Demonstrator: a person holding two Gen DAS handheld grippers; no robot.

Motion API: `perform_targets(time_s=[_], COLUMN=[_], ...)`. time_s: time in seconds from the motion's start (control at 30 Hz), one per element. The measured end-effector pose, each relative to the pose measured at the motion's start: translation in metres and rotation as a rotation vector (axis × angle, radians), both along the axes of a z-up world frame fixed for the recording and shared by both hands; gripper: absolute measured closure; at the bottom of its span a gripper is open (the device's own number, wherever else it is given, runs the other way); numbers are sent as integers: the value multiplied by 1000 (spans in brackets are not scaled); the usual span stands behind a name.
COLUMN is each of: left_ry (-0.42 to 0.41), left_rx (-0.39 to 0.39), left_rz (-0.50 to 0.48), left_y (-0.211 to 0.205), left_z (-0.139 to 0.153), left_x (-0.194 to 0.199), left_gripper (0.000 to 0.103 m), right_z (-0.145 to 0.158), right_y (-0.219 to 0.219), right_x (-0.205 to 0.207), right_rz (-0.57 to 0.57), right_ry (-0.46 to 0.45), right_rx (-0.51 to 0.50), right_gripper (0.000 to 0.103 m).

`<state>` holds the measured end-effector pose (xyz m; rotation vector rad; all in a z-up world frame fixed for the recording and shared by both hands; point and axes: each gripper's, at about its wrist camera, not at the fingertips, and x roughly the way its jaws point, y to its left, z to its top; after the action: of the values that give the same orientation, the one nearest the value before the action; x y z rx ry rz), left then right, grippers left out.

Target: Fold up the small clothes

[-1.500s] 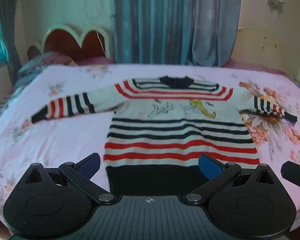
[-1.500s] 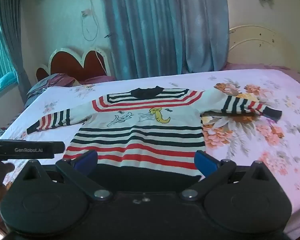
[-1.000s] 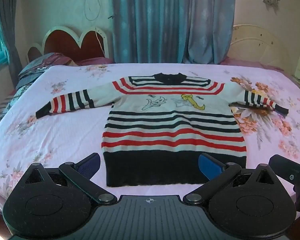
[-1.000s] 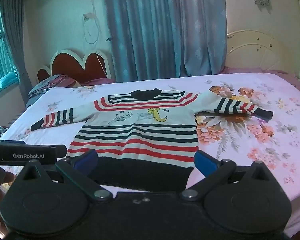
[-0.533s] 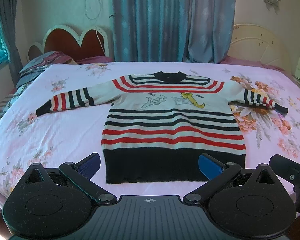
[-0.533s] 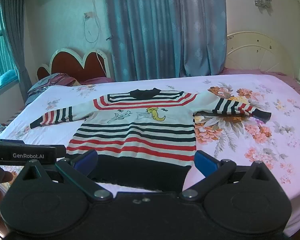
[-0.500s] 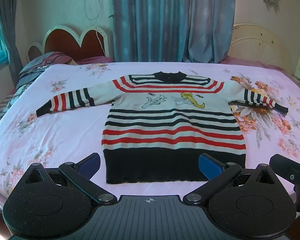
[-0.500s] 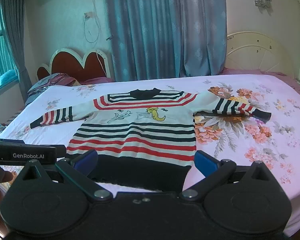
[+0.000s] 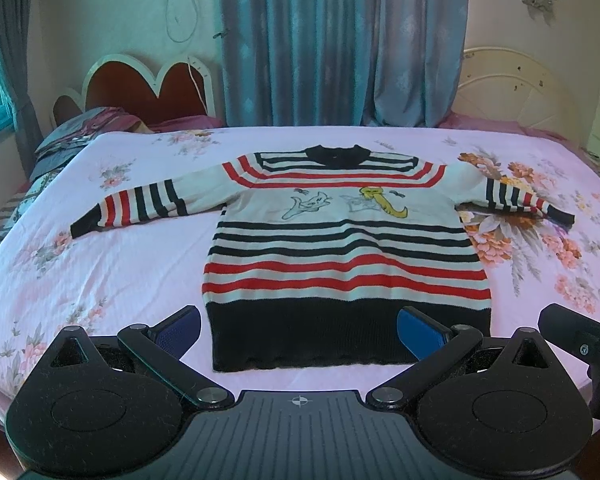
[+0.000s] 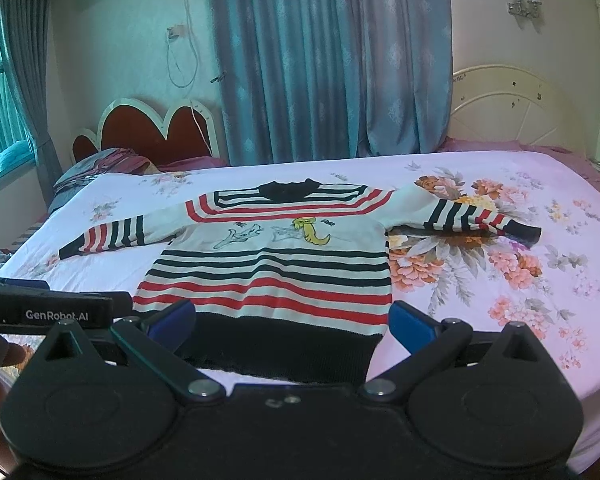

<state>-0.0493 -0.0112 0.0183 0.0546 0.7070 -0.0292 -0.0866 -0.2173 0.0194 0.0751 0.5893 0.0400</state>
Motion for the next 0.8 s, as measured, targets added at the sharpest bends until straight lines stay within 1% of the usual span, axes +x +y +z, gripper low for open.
perform_targets(time_s=[0.8], left_ry=[9], left_rx=[-1], left_rz=[2], left_y=[-6], left_z=[1], left_x=[5], left_gripper=[0], right_z=[1], right_y=[-3], right_x=[3], right_rz=[-14], right_ry=[4], right_rx=[0], right_gripper=[1])
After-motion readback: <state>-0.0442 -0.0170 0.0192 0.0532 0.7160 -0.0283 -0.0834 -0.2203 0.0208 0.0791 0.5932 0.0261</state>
